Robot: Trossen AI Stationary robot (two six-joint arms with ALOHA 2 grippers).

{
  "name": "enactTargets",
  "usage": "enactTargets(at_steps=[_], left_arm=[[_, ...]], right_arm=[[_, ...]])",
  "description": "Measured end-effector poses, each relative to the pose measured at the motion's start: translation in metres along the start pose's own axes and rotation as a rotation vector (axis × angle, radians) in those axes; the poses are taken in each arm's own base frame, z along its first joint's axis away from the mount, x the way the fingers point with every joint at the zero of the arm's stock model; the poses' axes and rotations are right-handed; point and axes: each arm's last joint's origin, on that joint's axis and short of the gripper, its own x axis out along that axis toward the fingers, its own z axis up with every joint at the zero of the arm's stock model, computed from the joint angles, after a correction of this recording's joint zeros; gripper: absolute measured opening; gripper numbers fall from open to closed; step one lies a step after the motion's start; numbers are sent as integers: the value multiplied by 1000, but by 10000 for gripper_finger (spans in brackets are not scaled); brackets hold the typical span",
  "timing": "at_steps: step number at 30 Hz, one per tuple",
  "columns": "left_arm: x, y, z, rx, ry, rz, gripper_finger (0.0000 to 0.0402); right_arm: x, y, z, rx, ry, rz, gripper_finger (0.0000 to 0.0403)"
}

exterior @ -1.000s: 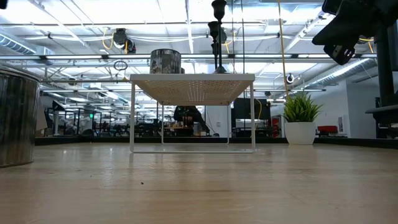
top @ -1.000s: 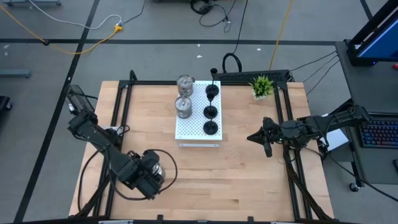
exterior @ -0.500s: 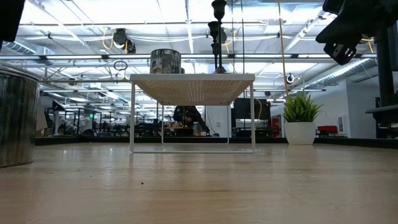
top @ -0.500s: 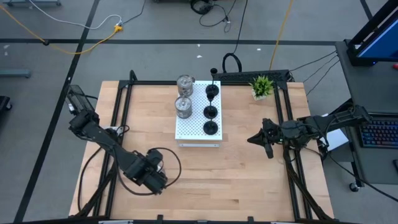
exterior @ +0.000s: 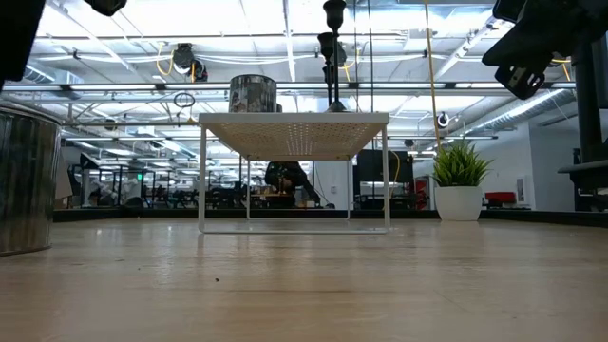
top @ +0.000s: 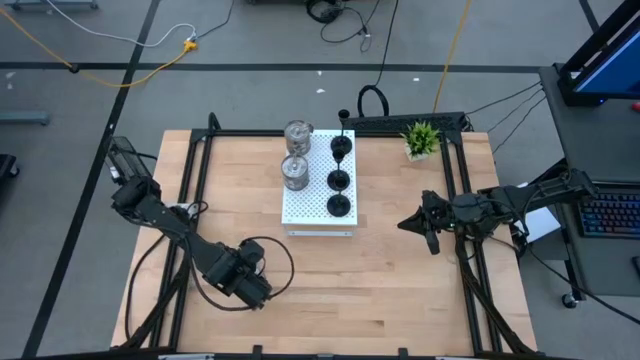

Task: Pick & Place candle stick holders
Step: Put the brown scented candle on the shelf aligned with the other brown scented candles

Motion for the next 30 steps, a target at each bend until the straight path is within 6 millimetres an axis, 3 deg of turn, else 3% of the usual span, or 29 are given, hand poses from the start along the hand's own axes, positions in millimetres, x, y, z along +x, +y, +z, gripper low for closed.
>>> enactTargets(at_steps=[8, 20, 25, 30], left_arm=[[-11, -1, -1, 25, 14, -124, 399], [-21, 9, 4, 100, 31, -144, 399], [-8, 1, 8, 117, 26, -224, 399], [3, 5, 4, 81, 49, -177, 399]], right_arm=[[0, 0, 0, 12, 0, 0, 0], [0, 0, 0, 10, 0, -1, 0], [0, 0, 0, 12, 0, -1, 0], [0, 0, 0, 18, 0, 0, 0]])
